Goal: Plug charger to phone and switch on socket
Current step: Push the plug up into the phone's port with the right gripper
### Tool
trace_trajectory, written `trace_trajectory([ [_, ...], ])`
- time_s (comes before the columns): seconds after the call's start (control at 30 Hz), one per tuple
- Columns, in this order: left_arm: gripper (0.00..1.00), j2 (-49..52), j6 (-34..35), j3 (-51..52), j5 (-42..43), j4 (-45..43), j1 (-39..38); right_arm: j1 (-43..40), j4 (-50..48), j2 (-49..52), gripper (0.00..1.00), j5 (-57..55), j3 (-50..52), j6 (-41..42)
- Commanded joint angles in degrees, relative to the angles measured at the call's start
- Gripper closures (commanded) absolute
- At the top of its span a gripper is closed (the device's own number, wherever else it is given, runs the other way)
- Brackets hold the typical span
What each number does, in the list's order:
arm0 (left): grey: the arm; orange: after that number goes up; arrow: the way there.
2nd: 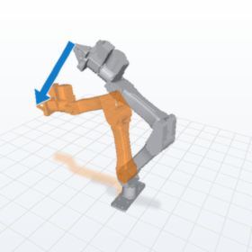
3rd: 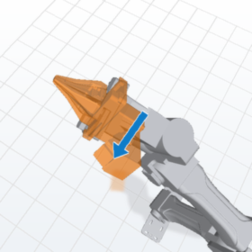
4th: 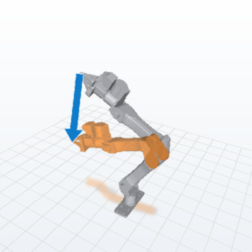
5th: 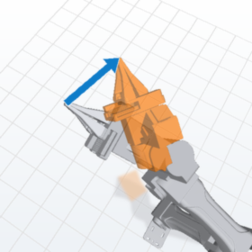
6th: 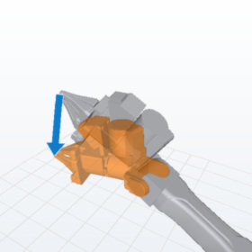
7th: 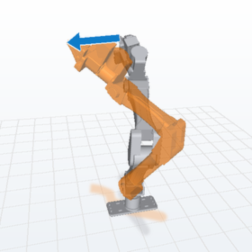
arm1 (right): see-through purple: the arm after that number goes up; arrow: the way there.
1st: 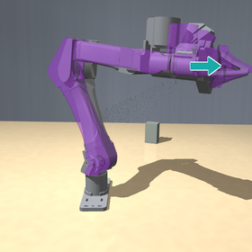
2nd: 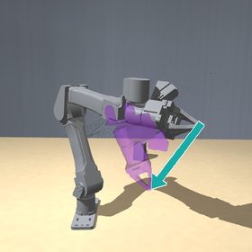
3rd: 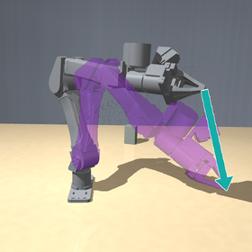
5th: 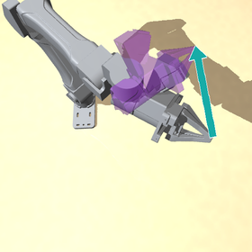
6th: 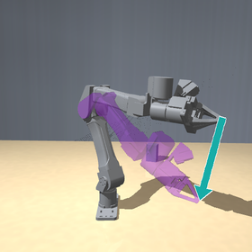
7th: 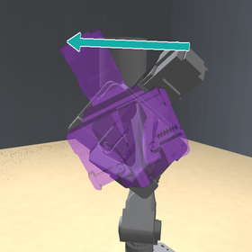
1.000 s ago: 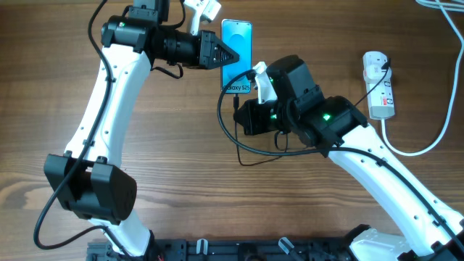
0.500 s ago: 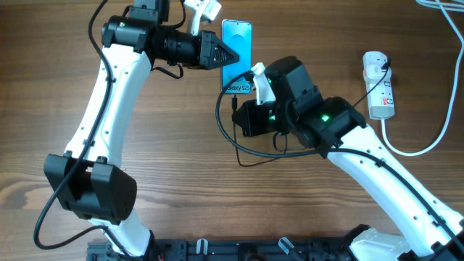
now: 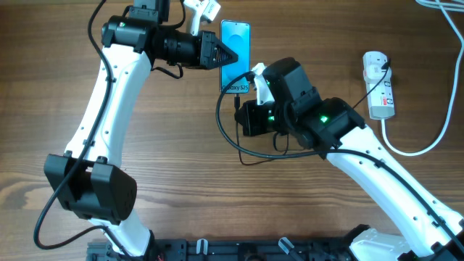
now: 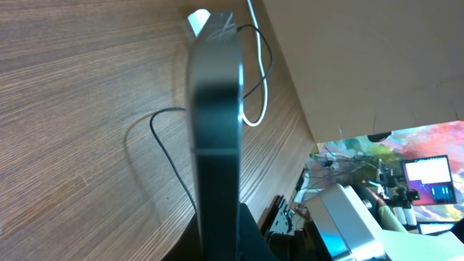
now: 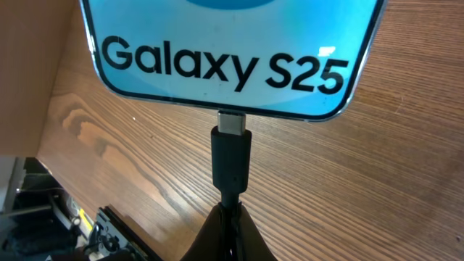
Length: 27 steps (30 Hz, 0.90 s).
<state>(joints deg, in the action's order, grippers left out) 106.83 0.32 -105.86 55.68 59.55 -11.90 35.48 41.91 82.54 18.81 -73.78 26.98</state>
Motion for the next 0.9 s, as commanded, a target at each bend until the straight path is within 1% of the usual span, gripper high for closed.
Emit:
trace_trajectory([
  [0.0, 0.96, -0.50, 0.11, -0.13, 1.01, -0.22, -0.09, 1.18, -0.55, -1.07, 0.96, -1.03, -1.38, 0.07],
  [0.53, 0.96, -0.50, 0.13, -0.13, 1.46, -0.17, -0.85, 1.46, 0.83, -1.03, 0.96, -4.92, -1.38, 0.17],
  [0.87, 0.96, -0.50, 0.44, -0.13, 1.55, -0.17, -0.85, 1.46, 0.46, -1.03, 0.96, -3.76, -1.38, 0.17],
])
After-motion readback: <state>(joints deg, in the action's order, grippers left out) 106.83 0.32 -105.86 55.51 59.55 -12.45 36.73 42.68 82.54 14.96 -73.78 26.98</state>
